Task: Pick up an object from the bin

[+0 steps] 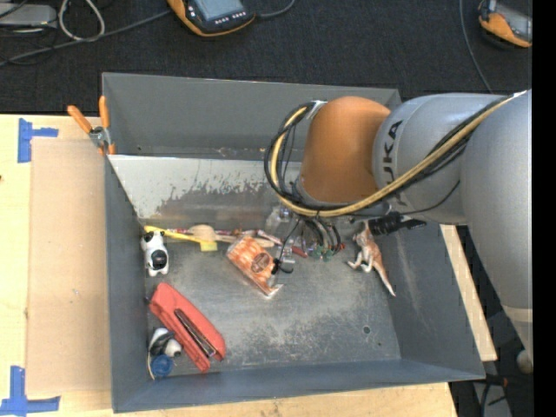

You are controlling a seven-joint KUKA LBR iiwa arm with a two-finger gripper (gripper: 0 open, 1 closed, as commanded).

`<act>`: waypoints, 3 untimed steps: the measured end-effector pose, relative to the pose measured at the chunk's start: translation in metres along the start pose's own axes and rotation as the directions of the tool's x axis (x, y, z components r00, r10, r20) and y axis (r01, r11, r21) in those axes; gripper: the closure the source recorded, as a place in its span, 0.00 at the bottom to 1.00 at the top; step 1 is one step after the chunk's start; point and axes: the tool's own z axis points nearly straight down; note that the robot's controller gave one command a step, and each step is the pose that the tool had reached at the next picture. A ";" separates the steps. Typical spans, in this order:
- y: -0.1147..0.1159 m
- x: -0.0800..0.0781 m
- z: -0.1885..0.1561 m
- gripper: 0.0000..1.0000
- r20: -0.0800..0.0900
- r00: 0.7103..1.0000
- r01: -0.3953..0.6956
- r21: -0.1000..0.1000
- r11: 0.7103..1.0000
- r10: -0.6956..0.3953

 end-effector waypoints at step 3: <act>-0.004 -0.003 0.045 1.00 0.006 0.973 -0.230 -0.004 0.973 0.230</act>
Offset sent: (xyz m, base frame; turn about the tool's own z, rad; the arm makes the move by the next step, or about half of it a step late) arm 0.0097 -0.0164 -0.0474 0.0627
